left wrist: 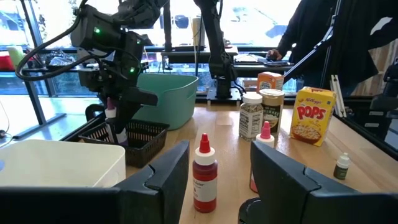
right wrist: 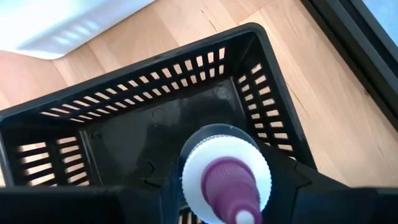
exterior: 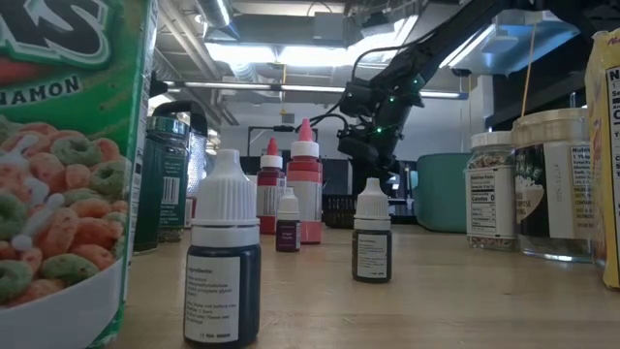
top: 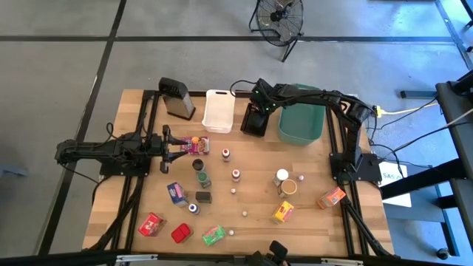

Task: Pick & Place Kitchen Items
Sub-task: Put the large purple food coloring bottle into the black bin

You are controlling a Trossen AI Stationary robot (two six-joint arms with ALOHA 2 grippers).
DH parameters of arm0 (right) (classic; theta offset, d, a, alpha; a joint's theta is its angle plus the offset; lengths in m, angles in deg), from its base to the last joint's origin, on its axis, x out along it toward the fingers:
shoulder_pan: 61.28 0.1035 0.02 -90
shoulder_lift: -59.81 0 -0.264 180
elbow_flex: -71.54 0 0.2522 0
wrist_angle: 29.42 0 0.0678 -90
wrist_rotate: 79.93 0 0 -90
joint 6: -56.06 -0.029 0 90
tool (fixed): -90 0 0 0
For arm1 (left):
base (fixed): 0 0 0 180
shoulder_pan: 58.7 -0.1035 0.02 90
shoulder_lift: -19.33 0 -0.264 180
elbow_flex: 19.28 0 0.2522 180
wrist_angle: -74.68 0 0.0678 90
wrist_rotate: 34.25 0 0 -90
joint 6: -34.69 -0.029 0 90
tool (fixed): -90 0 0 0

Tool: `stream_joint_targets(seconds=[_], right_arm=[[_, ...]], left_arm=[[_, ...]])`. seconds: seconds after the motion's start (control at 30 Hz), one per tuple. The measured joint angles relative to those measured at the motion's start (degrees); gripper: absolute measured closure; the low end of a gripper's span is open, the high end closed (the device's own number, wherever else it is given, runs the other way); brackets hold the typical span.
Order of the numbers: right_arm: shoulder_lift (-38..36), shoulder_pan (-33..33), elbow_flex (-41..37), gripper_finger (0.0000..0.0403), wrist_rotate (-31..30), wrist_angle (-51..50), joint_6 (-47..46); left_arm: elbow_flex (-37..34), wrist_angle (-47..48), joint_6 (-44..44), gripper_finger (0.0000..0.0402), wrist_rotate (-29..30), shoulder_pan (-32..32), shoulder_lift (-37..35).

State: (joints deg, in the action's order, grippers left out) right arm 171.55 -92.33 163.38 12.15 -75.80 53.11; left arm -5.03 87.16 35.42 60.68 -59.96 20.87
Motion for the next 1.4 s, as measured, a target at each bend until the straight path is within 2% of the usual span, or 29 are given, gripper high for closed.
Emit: stream_joint_targets(seconds=[0.27,0.7,0.97,1.4], right_arm=[[0.02,0.45,0.0,0.0244,0.34,-0.15,0.42],[0.26,0.52,-0.09,0.0189,0.75,-0.97,0.38],[0.23,0.52,-0.06,0.0176,-0.36,-0.84,0.4],[0.13,2.49,7.41,0.0176,-0.6,-10.42,0.64]], left_arm=[[0.0,0.0,0.0,0.0235,-0.02,0.0,0.0],[0.0,0.0,0.0,0.0235,-0.02,0.02,0.0],[0.0,0.0,0.02,0.0235,-0.02,0.01,0.0],[0.0,0.0,0.02,0.0235,-0.04,0.02,0.0]])
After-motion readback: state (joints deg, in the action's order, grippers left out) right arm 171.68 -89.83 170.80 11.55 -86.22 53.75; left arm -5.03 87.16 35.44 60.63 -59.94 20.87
